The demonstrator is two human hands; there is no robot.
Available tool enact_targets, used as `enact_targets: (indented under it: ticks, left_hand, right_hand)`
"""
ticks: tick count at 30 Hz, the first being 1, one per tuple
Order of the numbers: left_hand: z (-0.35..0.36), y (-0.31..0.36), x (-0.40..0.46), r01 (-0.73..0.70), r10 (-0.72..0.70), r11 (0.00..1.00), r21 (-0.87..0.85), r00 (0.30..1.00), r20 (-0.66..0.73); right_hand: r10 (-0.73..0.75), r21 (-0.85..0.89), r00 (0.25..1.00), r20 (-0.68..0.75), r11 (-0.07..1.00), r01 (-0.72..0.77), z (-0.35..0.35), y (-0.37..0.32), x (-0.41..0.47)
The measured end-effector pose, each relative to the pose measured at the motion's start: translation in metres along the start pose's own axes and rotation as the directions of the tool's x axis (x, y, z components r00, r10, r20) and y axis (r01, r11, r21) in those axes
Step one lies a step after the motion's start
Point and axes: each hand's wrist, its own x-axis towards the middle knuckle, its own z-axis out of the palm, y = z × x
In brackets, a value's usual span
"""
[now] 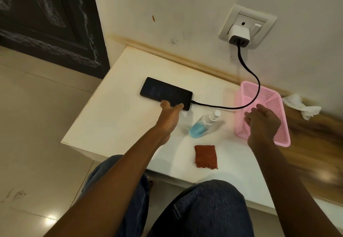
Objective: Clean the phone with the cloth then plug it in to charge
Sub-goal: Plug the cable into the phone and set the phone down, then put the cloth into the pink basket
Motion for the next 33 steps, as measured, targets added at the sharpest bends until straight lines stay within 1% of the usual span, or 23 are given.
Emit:
enact_targets:
  ticks: [2, 3, 5, 7, 8, 10, 14, 17, 20, 24, 26, 28, 30, 32, 33]
  left_hand:
    - [0.004, -0.005, -0.005, -0.056, 0.058, 0.997, 0.053, 0.998, -0.031]
    - [0.006, -0.009, -0.008, -0.115, 0.121, 0.987, 0.11, 0.992, -0.043]
    - [0.01, -0.016, -0.014, -0.254, 0.271, 0.937, 0.24, 0.962, -0.04]
    - [0.014, -0.025, -0.02, -0.353, 0.366, 0.887, 0.299, 0.931, 0.014]
    - [0.017, -0.029, -0.022, -0.382, 0.387, 0.869, 0.314, 0.921, 0.05]
    - [0.022, -0.037, -0.024, -0.409, 0.397, 0.844, 0.347, 0.911, 0.11]
    - [0.03, -0.052, -0.029, -0.444, 0.404, 0.797, 0.409, 0.896, 0.186]
    - [0.036, -0.062, -0.029, -0.466, 0.443, 0.743, 0.48, 0.88, 0.169]
    - [0.039, -0.073, -0.025, -0.48, 0.499, 0.697, 0.533, 0.858, 0.121]
    - [0.044, -0.086, -0.019, -0.49, 0.597, 0.595, 0.637, 0.8, 0.058]
    - [0.043, -0.089, -0.015, -0.491, 0.649, 0.55, 0.676, 0.76, 0.023]
    - [0.047, -0.091, -0.012, -0.49, 0.689, 0.502, 0.712, 0.725, 0.013]
    - [0.056, -0.089, -0.01, -0.474, 0.685, 0.484, 0.736, 0.728, 0.018]
    - [0.065, -0.086, -0.008, -0.467, 0.675, 0.465, 0.752, 0.737, 0.041]
    - [0.068, -0.085, -0.007, -0.474, 0.687, 0.44, 0.762, 0.725, 0.054]
  right_hand:
    - [-0.049, -0.031, 0.999, 0.019, 0.998, 0.049, -0.009, 0.005, -0.014]
    - [-0.074, -0.062, 0.996, 0.057, 0.995, 0.078, -0.014, 0.011, -0.022]
    - [-0.081, -0.169, 0.978, 0.193, 0.979, 0.114, -0.024, 0.024, -0.037]
    - [0.003, -0.324, 0.936, 0.352, 0.939, 0.119, -0.031, 0.04, -0.051]
    - [0.057, -0.396, 0.91, 0.41, 0.91, 0.121, -0.033, 0.047, -0.057]
    - [0.136, -0.49, 0.872, 0.47, 0.862, 0.129, -0.034, 0.057, -0.066]
    - [0.16, -0.571, 0.84, 0.518, 0.796, 0.2, -0.031, 0.061, -0.072]
    - [0.161, -0.611, 0.809, 0.565, 0.741, 0.279, -0.029, 0.062, -0.071]
    - [0.109, -0.615, 0.795, 0.596, 0.699, 0.365, -0.027, 0.069, -0.071]
    - [0.094, -0.621, 0.812, 0.575, 0.696, 0.359, -0.027, 0.072, -0.069]
    - [0.09, -0.59, 0.808, 0.582, 0.73, 0.344, -0.026, 0.072, -0.071]
    - [0.069, -0.525, 0.811, 0.582, 0.793, 0.309, -0.032, 0.074, -0.072]
    - [0.051, -0.455, 0.833, 0.551, 0.855, 0.249, -0.04, 0.076, -0.07]
    - [0.071, -0.392, 0.87, 0.488, 0.908, 0.145, -0.048, 0.077, -0.066]
    - [0.091, -0.367, 0.886, 0.454, 0.926, 0.093, -0.052, 0.077, -0.064]
